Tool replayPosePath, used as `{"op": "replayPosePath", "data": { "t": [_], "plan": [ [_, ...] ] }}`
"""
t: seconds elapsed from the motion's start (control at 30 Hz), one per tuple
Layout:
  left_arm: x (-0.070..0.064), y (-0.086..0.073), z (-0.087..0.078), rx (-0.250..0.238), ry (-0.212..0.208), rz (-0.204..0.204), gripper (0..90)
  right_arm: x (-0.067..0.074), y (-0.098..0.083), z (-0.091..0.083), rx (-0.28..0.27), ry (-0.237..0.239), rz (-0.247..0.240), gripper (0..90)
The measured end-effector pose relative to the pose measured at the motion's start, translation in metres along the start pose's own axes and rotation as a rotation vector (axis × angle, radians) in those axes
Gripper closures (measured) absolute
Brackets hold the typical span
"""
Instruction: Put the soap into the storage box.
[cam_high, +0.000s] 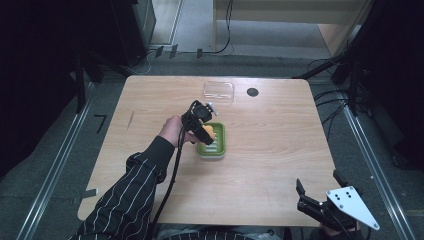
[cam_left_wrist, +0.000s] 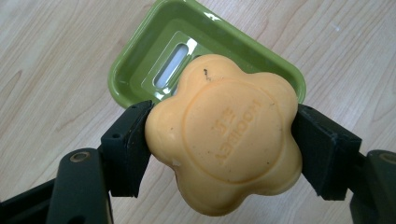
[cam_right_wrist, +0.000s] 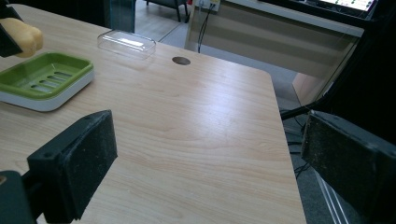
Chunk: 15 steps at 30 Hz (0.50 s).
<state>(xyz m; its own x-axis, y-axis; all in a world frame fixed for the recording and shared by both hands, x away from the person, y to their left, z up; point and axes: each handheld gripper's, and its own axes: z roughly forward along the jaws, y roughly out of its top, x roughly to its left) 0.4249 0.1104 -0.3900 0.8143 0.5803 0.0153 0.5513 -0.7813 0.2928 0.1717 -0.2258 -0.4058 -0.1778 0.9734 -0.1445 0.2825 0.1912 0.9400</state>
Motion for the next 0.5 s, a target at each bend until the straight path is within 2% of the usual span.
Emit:
{"op": "replayPosePath", "data": {
  "t": [0.5],
  "plan": [
    [0.003, 0.01, 0.017, 0.024, -0.008, 0.011, 27.3, 0.0, 0.0, 0.0, -0.002, 0.001, 0.001, 4.0]
  ]
}}
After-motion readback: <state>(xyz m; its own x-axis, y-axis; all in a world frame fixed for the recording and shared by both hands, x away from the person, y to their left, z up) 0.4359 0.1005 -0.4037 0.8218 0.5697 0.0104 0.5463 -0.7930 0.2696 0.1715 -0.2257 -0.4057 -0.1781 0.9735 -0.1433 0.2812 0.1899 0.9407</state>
